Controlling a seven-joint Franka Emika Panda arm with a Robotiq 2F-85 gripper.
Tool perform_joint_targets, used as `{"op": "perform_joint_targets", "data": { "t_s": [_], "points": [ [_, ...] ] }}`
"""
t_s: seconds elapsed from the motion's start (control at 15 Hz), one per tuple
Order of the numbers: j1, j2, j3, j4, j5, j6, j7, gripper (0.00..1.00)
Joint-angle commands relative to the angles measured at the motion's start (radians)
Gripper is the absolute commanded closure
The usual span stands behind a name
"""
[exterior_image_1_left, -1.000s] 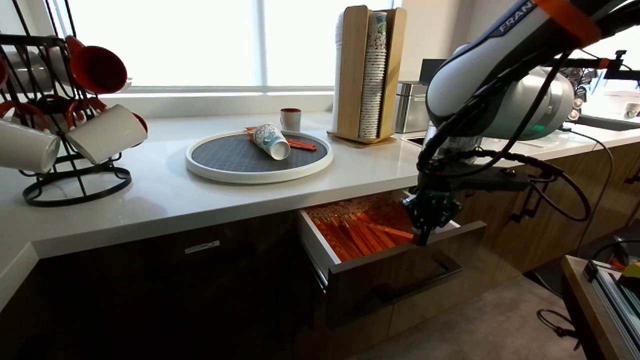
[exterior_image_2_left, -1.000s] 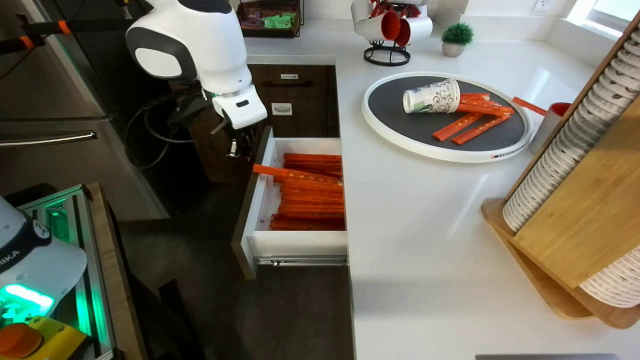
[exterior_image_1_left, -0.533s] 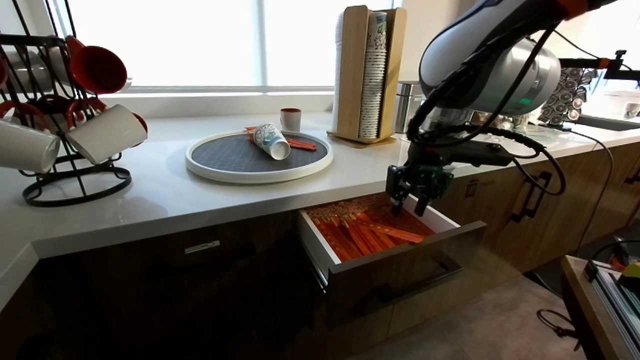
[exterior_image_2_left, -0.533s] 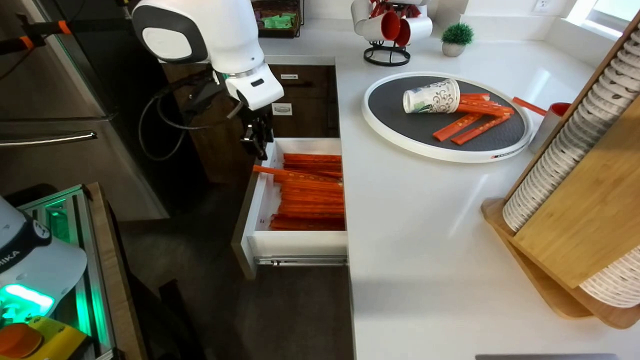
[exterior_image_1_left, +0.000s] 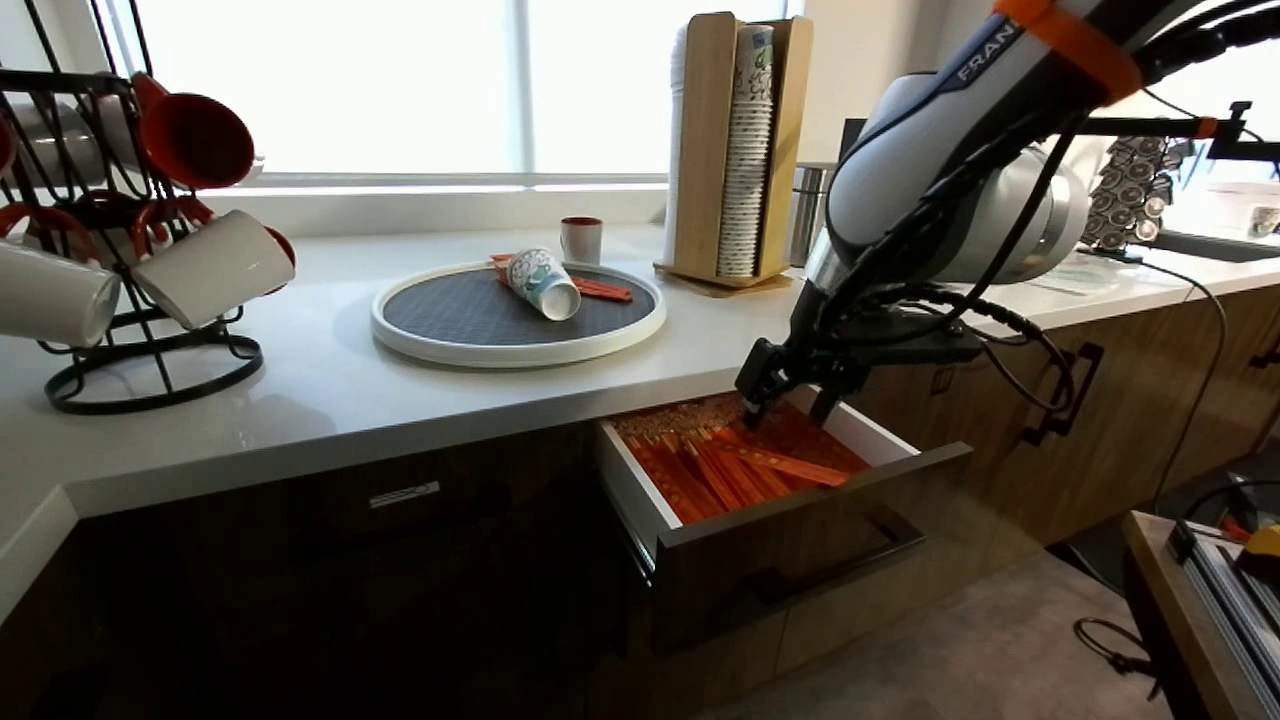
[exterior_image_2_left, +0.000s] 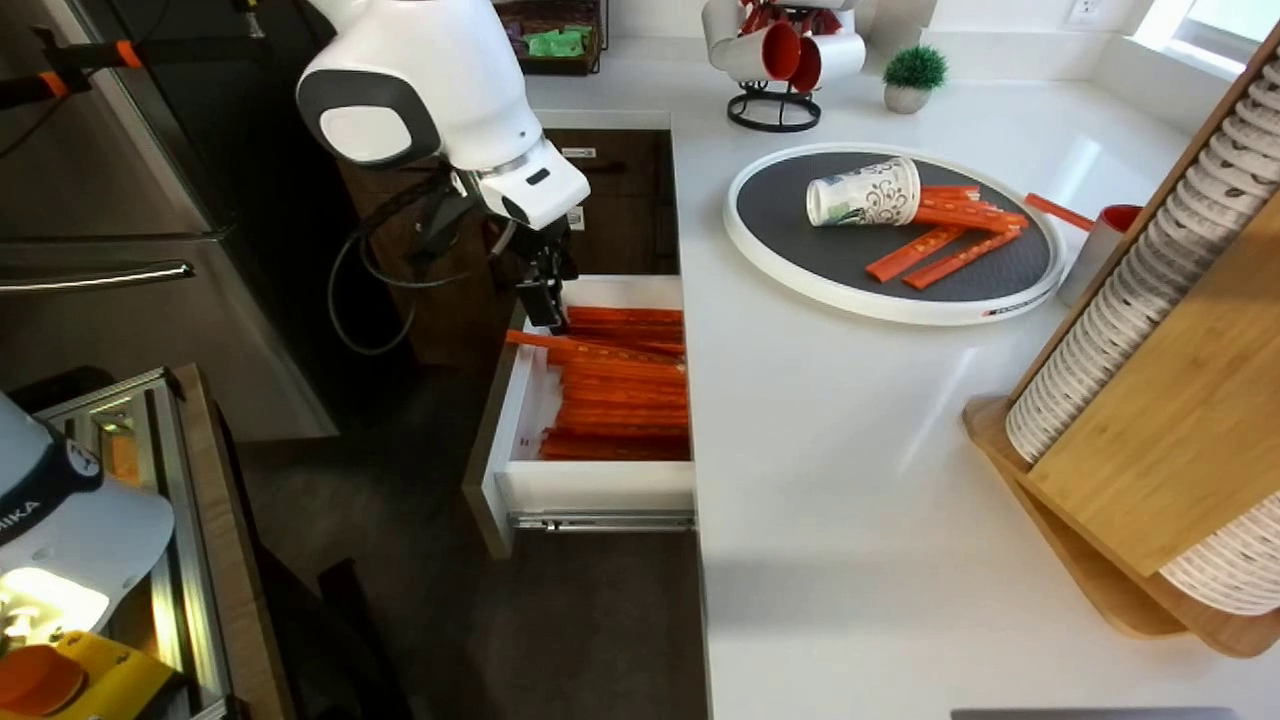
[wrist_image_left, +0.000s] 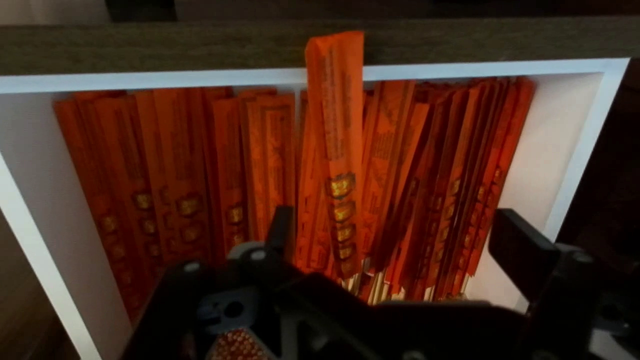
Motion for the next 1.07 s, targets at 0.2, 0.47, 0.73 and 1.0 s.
{"op": "perform_joint_targets", "data": {
  "t_s": [0.2, 0.47, 0.73, 1.0],
  "points": [
    [-0.313, 0.037, 0.283, 0.07, 0.154, -0.011, -0.144, 0.0],
    [-0.42, 0.106, 0.379, 0.116, 0.245, -0.015, -0.217, 0.0],
    [-0.505, 0.171, 0.455, 0.157, 0.284, -0.02, -0.251, 0.01],
    [-0.569, 0.217, 0.519, 0.193, 0.3, -0.003, -0.272, 0.4]
  ]
}}
